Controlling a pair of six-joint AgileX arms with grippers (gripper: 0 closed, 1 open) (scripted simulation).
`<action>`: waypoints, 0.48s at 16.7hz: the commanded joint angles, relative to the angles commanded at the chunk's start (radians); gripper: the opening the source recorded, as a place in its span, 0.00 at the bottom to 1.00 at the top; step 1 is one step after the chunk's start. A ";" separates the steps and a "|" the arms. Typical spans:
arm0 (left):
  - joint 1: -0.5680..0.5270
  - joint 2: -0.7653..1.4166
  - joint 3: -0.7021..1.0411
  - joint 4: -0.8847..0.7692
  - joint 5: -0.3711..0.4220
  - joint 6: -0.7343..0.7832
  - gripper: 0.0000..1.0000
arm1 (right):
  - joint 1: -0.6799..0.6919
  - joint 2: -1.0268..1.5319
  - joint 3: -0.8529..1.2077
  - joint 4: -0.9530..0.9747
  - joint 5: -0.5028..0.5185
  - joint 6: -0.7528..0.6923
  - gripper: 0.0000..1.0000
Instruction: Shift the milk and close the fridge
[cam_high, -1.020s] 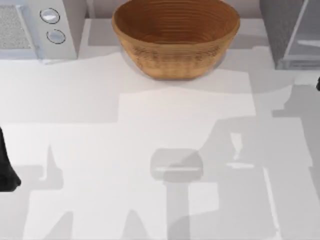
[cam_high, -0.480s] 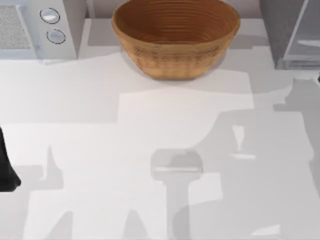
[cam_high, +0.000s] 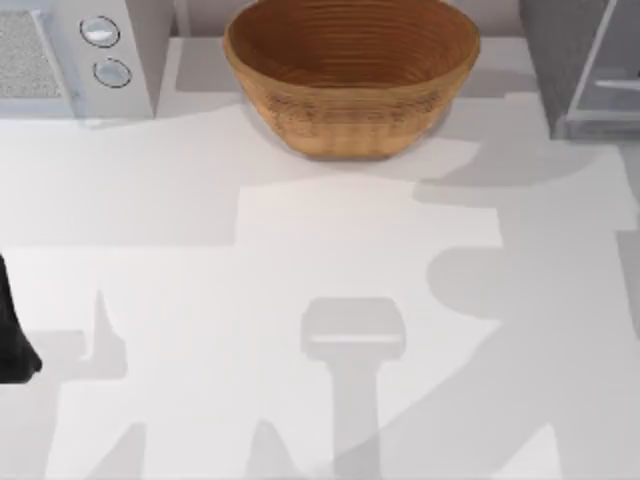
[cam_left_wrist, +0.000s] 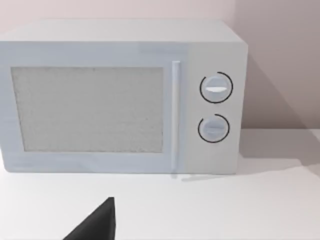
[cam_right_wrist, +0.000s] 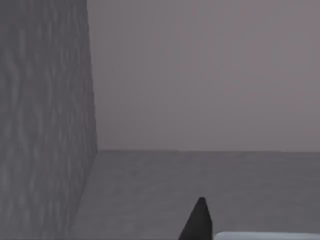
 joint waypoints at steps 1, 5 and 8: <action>0.000 0.000 0.000 0.000 0.000 0.000 1.00 | -0.016 0.055 0.067 -0.014 -0.016 0.000 0.00; 0.000 0.000 0.000 0.000 0.000 0.000 1.00 | -0.064 0.210 0.238 -0.057 -0.065 -0.001 0.00; 0.000 0.000 0.000 0.000 0.000 0.000 1.00 | -0.071 0.231 0.260 -0.063 -0.072 -0.001 0.00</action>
